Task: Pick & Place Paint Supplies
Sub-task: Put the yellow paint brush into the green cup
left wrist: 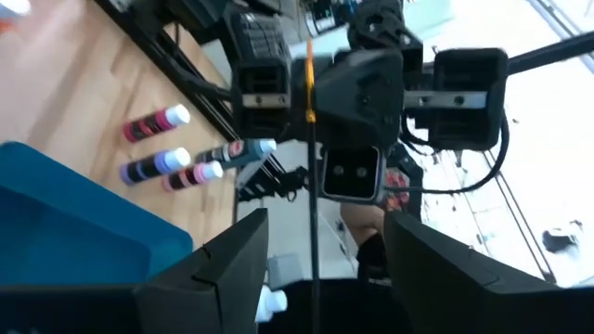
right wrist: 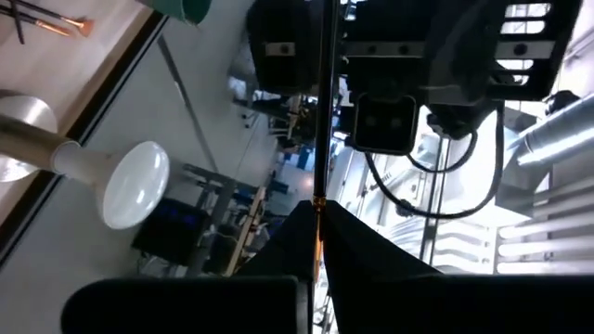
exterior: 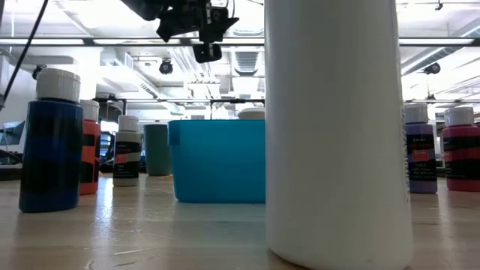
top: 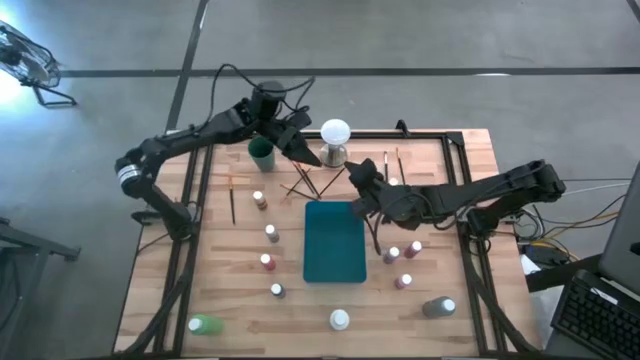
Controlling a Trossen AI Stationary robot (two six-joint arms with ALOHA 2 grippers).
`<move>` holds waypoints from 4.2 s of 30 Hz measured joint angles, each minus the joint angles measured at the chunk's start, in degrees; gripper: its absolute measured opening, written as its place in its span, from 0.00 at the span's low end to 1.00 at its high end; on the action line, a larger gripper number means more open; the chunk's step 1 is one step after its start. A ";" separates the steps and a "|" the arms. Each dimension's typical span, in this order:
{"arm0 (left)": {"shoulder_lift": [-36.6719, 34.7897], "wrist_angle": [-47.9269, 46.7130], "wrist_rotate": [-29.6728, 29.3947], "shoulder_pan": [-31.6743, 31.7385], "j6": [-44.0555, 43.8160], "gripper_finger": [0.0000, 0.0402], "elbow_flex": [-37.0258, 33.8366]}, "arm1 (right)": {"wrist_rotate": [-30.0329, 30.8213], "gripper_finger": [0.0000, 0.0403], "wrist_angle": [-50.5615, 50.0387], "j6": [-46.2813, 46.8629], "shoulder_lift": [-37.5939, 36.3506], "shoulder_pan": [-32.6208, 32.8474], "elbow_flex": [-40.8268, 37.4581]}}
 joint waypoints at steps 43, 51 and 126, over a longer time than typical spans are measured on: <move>3.89 8.63 -1.63 -4.22 -8.42 0.51 0.44 | -11.77 0.02 6.85 0.01 3.51 -7.19 -0.04; 3.89 8.52 -1.68 -4.22 -6.87 0.29 0.42 | -11.58 0.02 6.97 0.18 2.10 -7.02 0.00; -30.67 21.38 -68.98 0.63 50.55 0.03 -31.56 | -11.72 0.27 -18.71 63.08 -31.42 -7.73 -13.09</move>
